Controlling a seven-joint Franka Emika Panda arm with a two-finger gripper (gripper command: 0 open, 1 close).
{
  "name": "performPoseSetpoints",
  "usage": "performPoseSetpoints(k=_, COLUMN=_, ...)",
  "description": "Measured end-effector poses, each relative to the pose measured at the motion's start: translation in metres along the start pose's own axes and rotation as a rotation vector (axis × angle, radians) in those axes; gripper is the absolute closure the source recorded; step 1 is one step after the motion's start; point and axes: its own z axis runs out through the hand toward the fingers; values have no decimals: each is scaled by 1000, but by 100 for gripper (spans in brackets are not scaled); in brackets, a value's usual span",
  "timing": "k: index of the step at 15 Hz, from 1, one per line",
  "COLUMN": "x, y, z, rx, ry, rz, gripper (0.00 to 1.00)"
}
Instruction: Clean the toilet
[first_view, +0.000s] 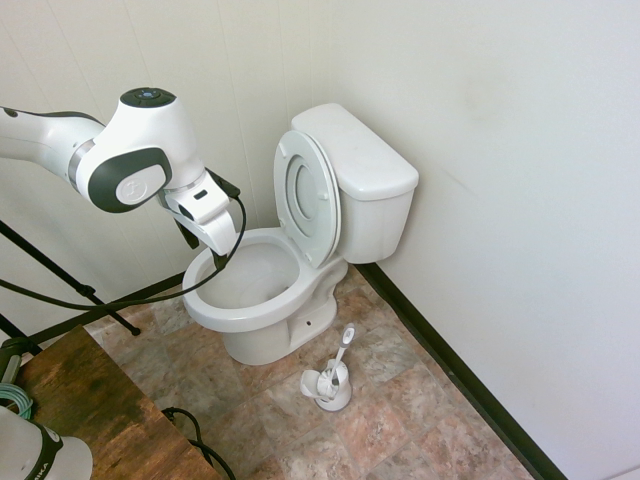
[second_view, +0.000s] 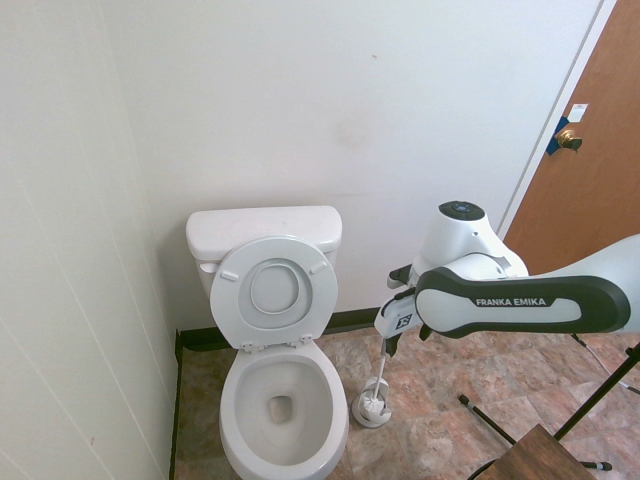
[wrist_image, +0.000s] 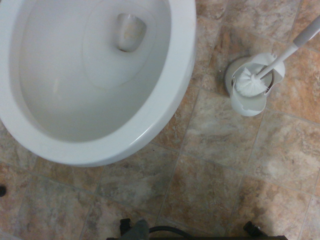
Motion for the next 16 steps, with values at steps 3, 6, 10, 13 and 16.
performPoseSetpoints(k=3, x=1, y=-3, z=2, rx=-6, ry=0, rz=12, gripper=0)
performPoseSetpoints(k=6, x=22, y=-24, z=13, rx=-33, ry=11, rz=105, gripper=0)
performPoseSetpoints(k=10, x=77, y=-47, z=52, rx=-71, ry=11, rz=250, gripper=0)
performPoseSetpoints(k=13, x=127, y=-46, z=85, rx=-88, ry=29, rz=394, gripper=0)
performPoseSetpoints(k=16, x=166, y=-48, z=114, rx=-110, ry=41, rz=501, gripper=0)
